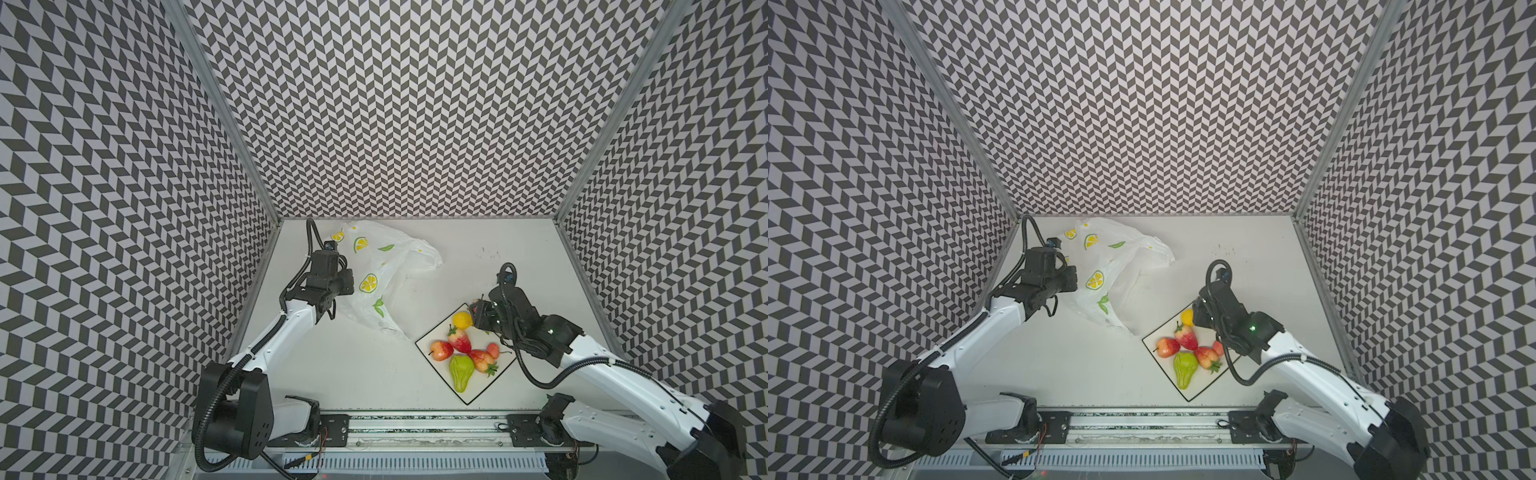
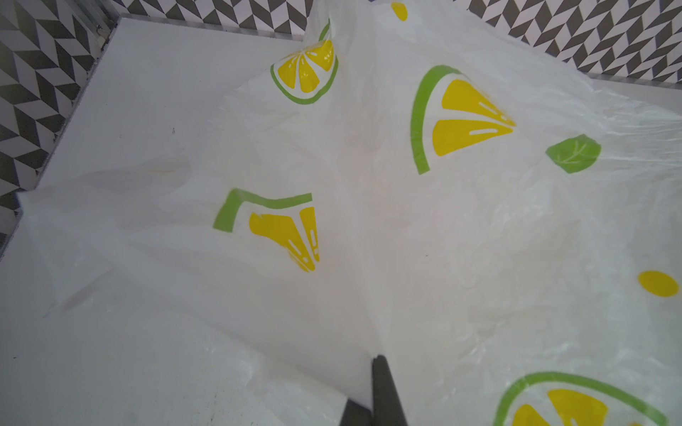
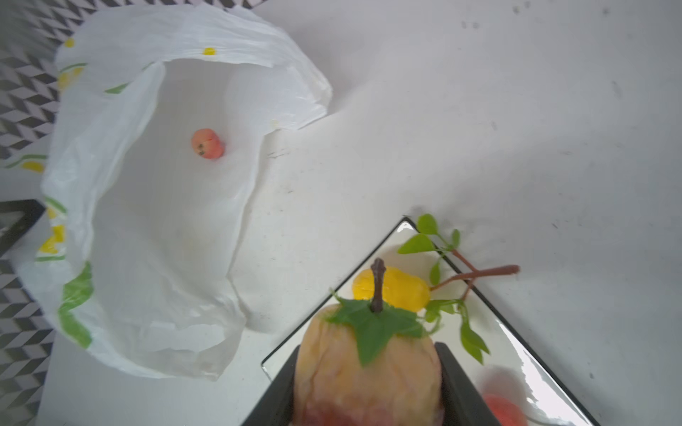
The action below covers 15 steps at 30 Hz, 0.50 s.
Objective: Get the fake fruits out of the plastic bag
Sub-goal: 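Lift the strawberry out and lower it onto the board, open right gripper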
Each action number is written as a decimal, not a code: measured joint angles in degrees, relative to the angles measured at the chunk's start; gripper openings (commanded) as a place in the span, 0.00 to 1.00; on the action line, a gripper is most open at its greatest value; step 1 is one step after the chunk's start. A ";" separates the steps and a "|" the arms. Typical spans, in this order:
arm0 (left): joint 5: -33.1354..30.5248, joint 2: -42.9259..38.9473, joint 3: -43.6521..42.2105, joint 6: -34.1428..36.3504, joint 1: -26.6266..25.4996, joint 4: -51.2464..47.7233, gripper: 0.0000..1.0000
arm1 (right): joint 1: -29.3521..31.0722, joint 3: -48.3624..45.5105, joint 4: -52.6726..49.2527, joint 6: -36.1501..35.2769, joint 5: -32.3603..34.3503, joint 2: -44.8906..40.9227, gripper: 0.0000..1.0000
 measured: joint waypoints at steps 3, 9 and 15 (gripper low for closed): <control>0.04 0.00 0.00 0.00 0.00 0.02 0.00 | -1.57 -2.05 -0.83 2.23 0.55 0.11 0.34; 0.07 0.00 0.02 0.00 0.00 -0.02 0.00 | -2.89 -4.72 3.98 5.27 -0.09 6.10 0.34; 0.04 0.00 0.09 -0.02 0.00 -0.09 0.00 | -2.93 -5.99 7.08 6.08 -1.51 10.03 0.35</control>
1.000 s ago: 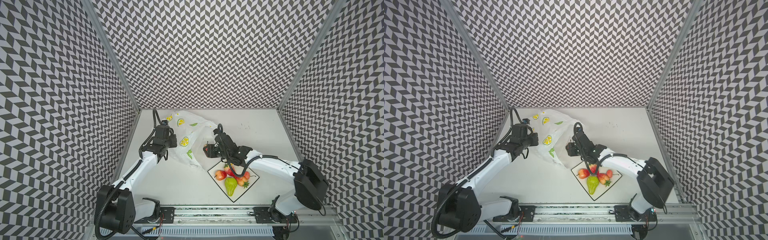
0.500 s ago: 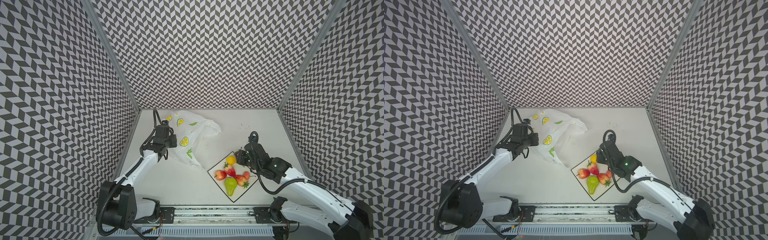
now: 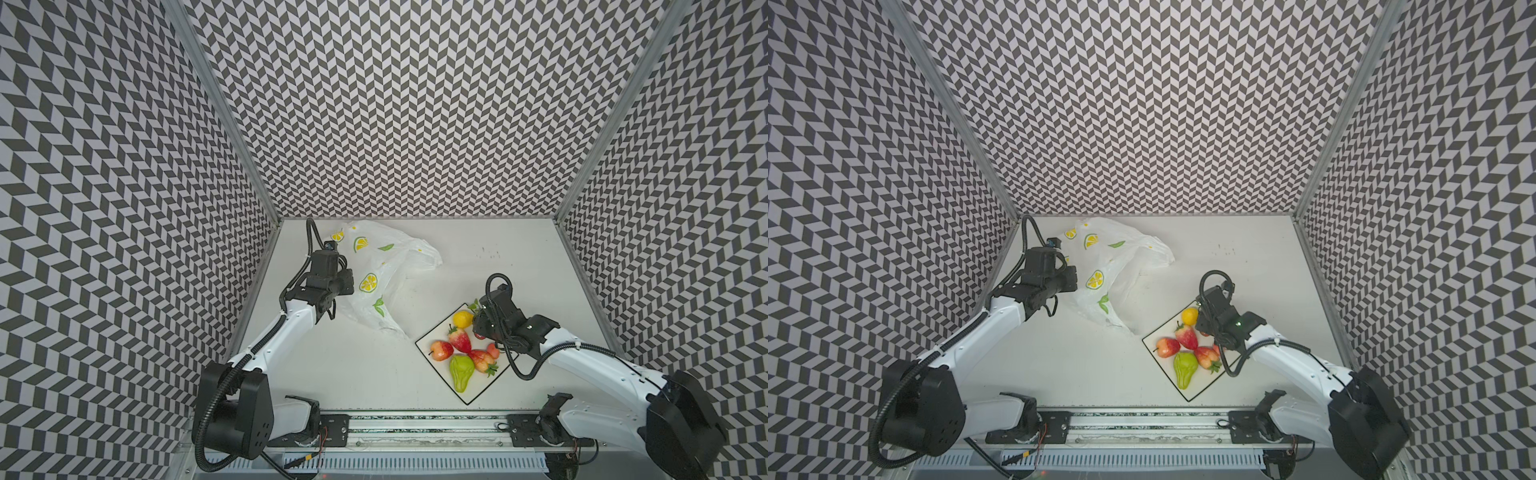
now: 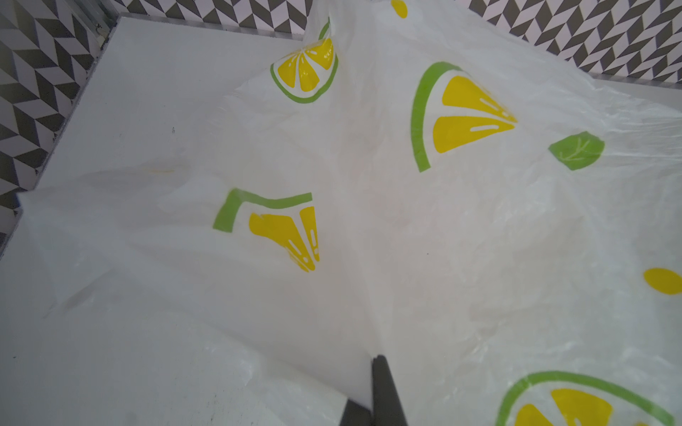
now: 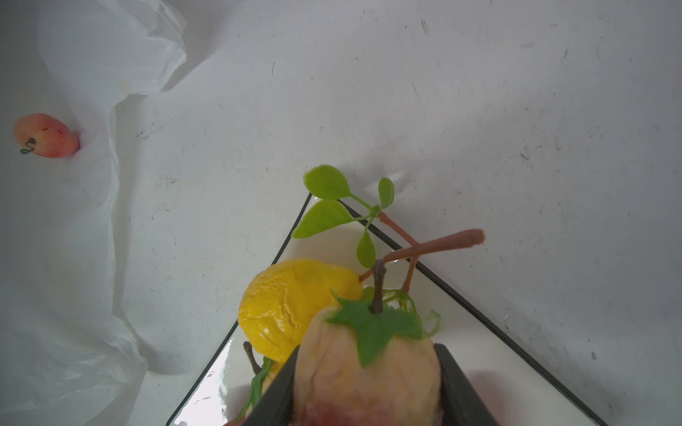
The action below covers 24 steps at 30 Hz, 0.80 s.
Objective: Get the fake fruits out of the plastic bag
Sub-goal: 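Lift the strawberry out and lower it onto the board, open right gripper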
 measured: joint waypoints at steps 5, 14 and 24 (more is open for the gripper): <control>0.00 0.00 0.63 0.00 -0.13 -0.09 0.00 | -0.33 -0.55 0.74 -0.26 -1.40 0.76 0.37; -0.02 0.00 0.68 0.00 -0.13 -0.13 0.00 | -0.37 -0.13 -0.26 -4.52 -3.34 2.86 0.45; -0.22 0.00 0.76 0.00 -0.17 -0.35 0.00 | -0.37 0.46 -1.22 -6.93 -4.04 3.23 0.65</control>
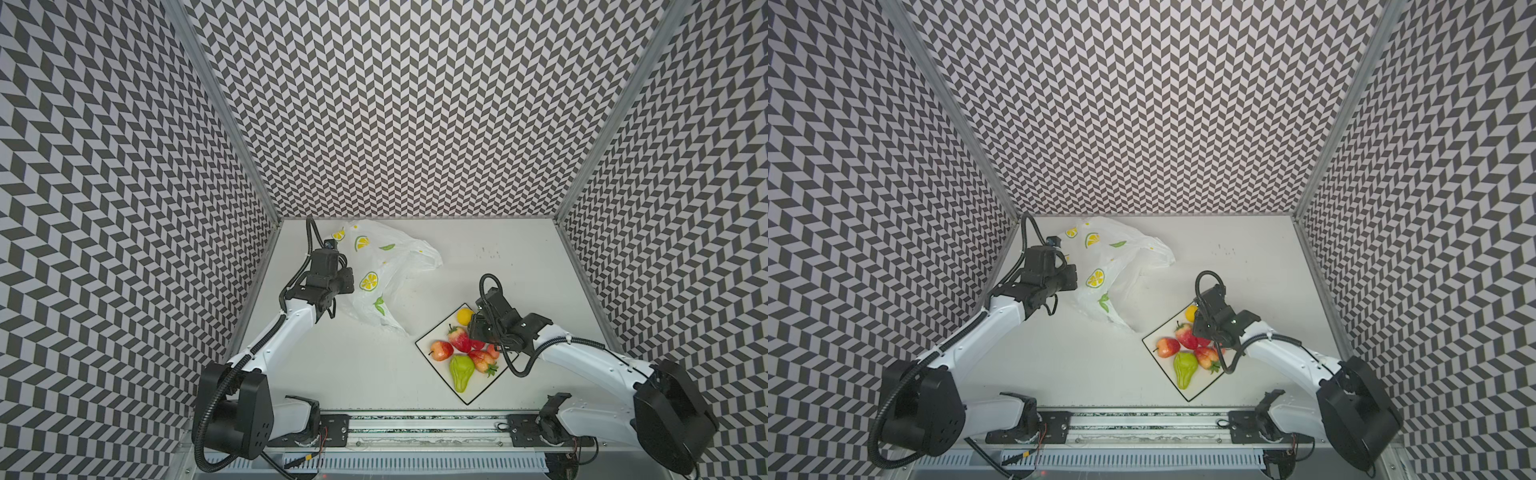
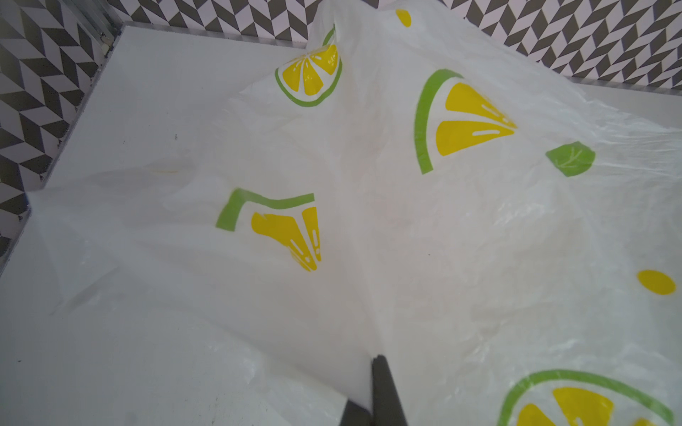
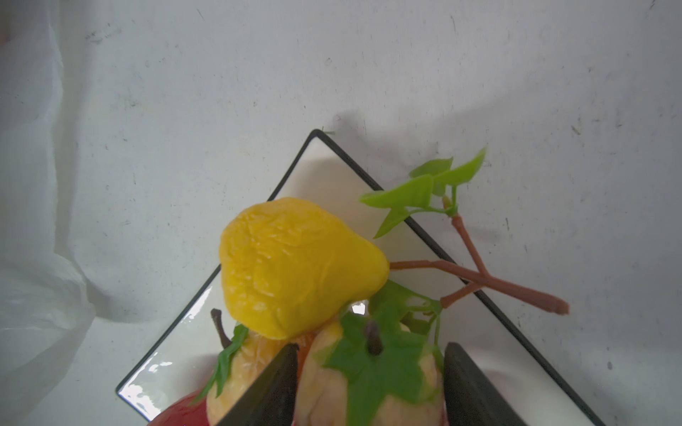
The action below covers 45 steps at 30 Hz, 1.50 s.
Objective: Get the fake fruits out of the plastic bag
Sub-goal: 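Lift the strawberry out and lower it onto the board, open right gripper, then move the right gripper into the bag and grasp the small peach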
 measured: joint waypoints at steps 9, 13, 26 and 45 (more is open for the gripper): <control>-0.02 0.00 0.76 0.00 0.00 -0.04 0.00 | 0.00 2.99 -3.34 -0.48 -0.02 -2.10 0.67; 0.00 0.00 0.76 0.00 0.00 -0.04 0.00 | 0.00 6.60 -5.07 -1.60 -0.15 -5.35 0.64; 0.02 0.00 0.76 -0.09 0.00 0.00 0.00 | 1.97 12.52 18.32 -7.04 -17.22 4.13 0.48; 0.07 0.42 0.76 -1.16 -0.37 -0.02 0.00 | 5.09 26.45 45.72 22.75 -22.82 39.17 0.42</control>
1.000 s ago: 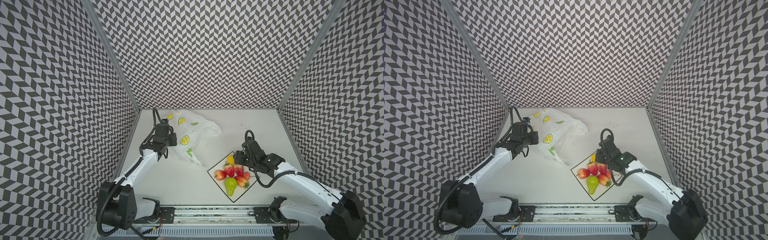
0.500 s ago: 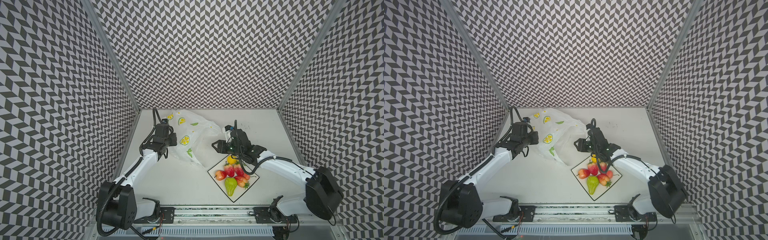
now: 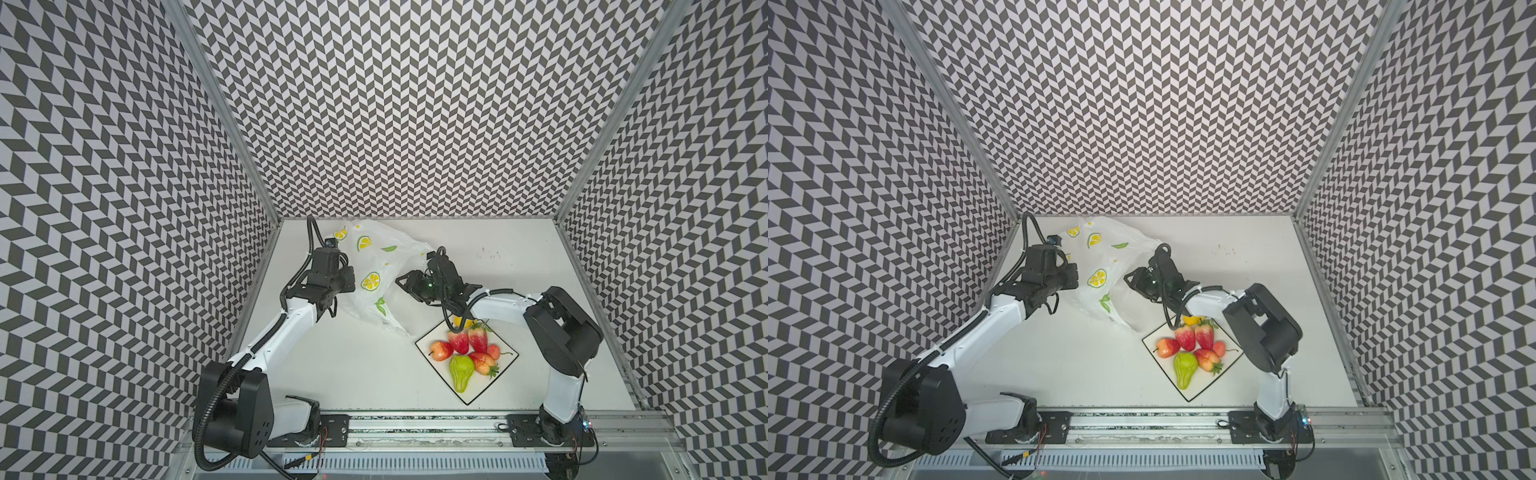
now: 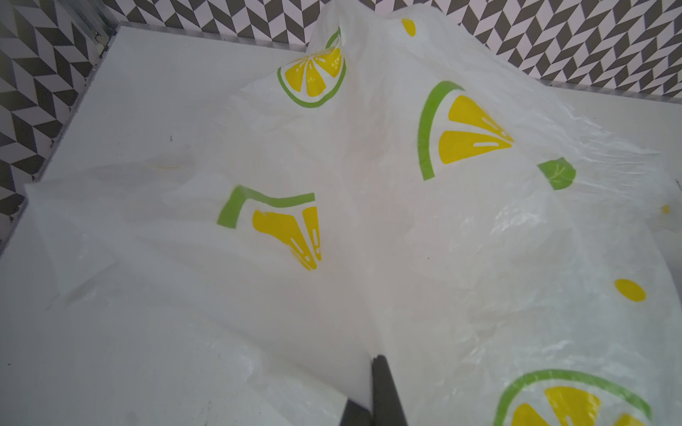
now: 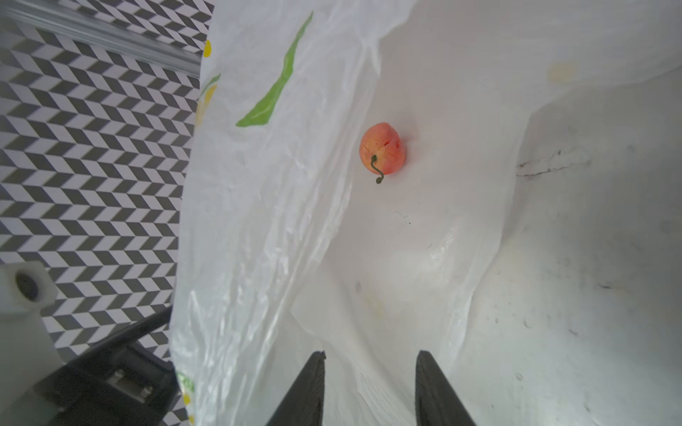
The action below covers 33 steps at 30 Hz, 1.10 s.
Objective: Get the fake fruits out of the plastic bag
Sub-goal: 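Move the right gripper into the bag and grasp the small peach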
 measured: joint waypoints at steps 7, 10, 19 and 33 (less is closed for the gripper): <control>0.00 0.11 0.04 -0.13 -0.09 0.00 0.00 | 0.35 5.49 3.28 5.42 2.86 7.04 0.46; 0.00 0.92 0.90 -0.13 -0.66 -0.02 0.00 | 0.35 7.63 3.54 6.29 3.96 9.18 0.47; 0.02 1.40 1.62 -0.13 -1.46 0.00 0.00 | 0.35 15.28 3.61 8.37 6.08 15.41 0.46; 0.00 1.40 1.62 -0.13 -1.51 -0.04 0.00 | 0.20 23.50 2.84 12.07 9.53 22.60 0.43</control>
